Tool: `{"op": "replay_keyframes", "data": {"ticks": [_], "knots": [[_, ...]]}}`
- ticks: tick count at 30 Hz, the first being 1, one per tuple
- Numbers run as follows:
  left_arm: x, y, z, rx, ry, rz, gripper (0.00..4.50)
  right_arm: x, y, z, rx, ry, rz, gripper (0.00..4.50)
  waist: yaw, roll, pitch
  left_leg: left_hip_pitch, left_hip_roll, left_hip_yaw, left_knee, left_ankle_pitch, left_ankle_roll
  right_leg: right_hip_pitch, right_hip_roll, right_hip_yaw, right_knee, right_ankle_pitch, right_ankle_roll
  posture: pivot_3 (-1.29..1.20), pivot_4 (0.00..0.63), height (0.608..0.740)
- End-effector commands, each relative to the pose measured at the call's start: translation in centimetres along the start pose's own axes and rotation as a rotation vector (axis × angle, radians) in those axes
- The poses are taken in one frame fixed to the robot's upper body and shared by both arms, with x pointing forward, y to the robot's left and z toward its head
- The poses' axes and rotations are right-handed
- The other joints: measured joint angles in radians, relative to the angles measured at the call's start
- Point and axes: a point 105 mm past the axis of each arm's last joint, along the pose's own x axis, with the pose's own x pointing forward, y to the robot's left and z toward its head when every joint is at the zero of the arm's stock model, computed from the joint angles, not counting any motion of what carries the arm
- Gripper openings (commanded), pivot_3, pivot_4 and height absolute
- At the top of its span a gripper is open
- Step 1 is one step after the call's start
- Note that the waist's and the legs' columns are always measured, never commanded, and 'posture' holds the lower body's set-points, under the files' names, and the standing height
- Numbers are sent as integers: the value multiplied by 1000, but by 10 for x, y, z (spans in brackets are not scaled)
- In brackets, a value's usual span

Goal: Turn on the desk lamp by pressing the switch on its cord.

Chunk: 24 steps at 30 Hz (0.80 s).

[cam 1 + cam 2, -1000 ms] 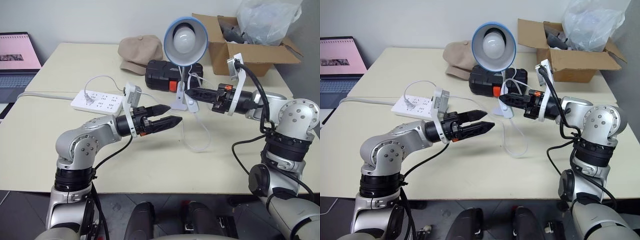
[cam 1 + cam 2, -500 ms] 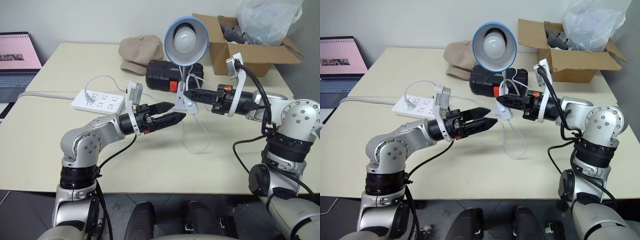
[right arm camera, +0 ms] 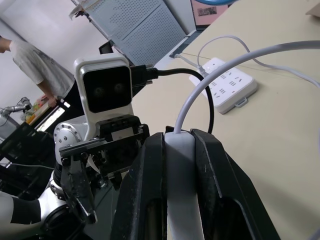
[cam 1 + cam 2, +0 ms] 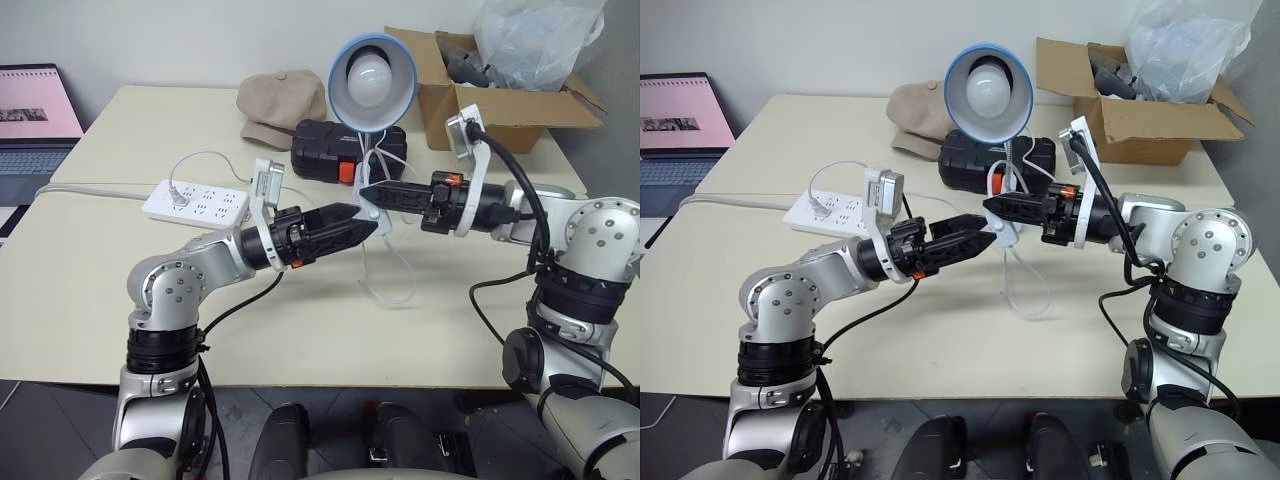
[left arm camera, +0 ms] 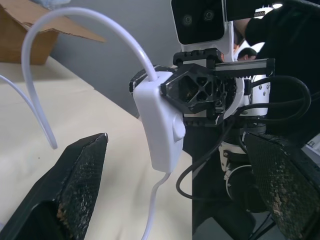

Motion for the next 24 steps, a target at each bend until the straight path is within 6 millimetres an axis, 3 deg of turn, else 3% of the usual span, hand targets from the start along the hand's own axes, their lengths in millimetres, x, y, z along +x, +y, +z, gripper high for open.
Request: {"op": "replay_keyframes", "data": {"ticks": [1,24], "knots": [[5,-8,3,-11,-16,-58,4500,-1,19,11,-71,-12,61,400,0,0,0,0,0,0,0,0,0,0,0,0,0,0,0,0,150,740],[5,-10,8,-47,-54,-100,4500,0,24,15,-47,-25,95,400,0,0,0,0,0,0,0,0,0,0,0,0,-1,0,0,0,150,740]]}}
